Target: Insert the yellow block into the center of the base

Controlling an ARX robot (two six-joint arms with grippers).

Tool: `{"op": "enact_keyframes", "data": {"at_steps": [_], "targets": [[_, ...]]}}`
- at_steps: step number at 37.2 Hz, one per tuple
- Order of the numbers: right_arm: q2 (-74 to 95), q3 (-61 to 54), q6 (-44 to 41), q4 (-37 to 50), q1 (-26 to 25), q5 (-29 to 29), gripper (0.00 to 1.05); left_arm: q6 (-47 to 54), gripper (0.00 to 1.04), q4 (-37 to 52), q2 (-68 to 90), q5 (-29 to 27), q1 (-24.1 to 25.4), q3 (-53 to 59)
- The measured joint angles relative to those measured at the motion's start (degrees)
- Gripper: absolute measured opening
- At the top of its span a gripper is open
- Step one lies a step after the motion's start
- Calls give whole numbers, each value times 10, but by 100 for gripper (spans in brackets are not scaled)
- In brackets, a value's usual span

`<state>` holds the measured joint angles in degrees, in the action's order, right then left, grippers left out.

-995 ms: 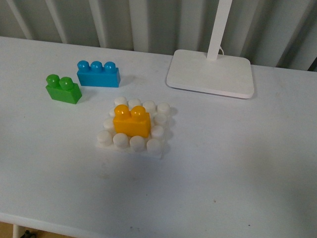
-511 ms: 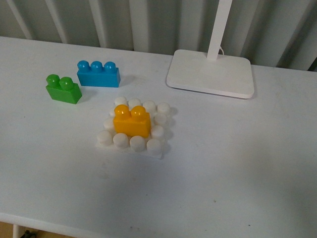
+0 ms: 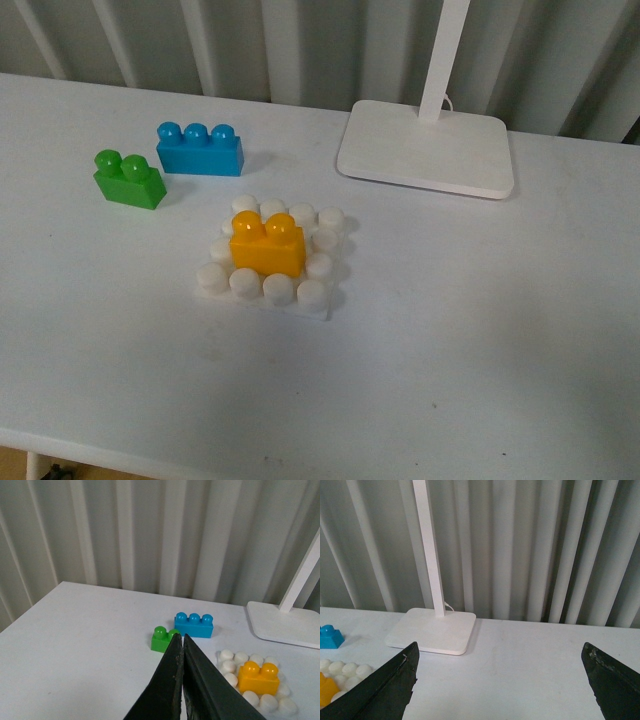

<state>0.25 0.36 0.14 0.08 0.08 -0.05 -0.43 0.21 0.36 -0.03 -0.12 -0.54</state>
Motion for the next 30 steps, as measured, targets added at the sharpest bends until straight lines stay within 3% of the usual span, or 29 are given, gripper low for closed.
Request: {"op": "enact_keyframes", "data": {"at_steps": [10, 26, 27, 30], "targets": [[0, 0, 0, 0, 0, 0, 95, 0, 4, -1, -1, 0, 0, 0], [0, 0, 0, 0, 0, 0, 95, 0, 96, -1, -1, 0, 0, 0], [0, 0, 0, 0, 0, 0, 95, 1, 100, -1, -1, 0, 0, 0], [0, 0, 0, 0, 0, 0, 95, 1, 98, -1, -1, 0, 0, 0]]}}
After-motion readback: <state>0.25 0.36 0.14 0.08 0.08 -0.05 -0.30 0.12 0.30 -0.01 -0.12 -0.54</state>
